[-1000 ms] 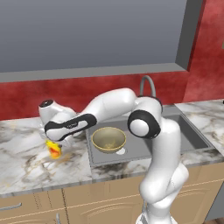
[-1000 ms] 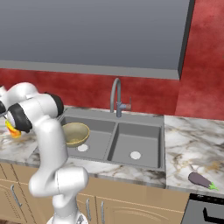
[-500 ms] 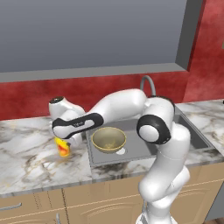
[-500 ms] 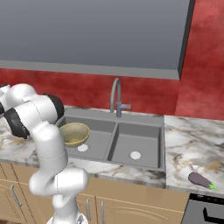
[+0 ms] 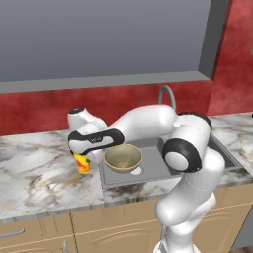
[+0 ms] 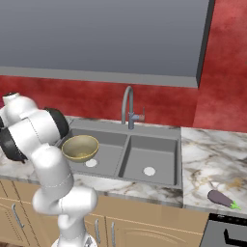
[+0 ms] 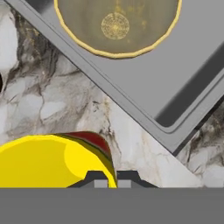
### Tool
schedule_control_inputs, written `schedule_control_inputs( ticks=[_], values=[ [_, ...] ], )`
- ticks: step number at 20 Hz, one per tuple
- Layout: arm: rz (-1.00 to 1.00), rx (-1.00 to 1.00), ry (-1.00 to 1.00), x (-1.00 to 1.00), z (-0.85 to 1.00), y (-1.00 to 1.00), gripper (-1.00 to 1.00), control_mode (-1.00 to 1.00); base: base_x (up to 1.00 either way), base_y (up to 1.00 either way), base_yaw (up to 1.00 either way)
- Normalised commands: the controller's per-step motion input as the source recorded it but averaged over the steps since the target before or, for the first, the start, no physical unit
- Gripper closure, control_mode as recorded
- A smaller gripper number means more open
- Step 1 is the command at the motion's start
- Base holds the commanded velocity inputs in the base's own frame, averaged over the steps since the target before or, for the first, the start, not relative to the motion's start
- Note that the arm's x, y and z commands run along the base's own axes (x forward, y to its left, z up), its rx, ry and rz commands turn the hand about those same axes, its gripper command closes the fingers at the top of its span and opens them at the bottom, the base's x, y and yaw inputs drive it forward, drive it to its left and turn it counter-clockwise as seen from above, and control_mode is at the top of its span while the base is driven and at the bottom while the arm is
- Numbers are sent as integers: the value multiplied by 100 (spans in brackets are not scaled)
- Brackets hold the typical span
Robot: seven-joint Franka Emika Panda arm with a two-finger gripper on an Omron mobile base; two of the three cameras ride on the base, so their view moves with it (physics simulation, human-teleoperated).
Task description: Remove the eggplant and orange from the sink. Then move the bowl and cup from the counter to the sink for washing.
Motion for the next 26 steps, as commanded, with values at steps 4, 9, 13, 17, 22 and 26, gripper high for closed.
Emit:
schedule_control_inputs(
  ticks=[4,9,13,17,22,26],
  values=[
    [-8,0,0,0,8,-36,100,-100,0,0,0],
    [-10,0,0,0,9,-37,100,-100,0,0,0],
    [-12,0,3,0,10,-36,100,-100,0,0,0],
    [-12,0,3,0,9,-35,100,-100,0,0,0],
    [-13,0,4,0,7,-37,100,-100,0,0,0],
    [-15,0,0,0,5,-37,100,-100,0,0,0]
  ],
)
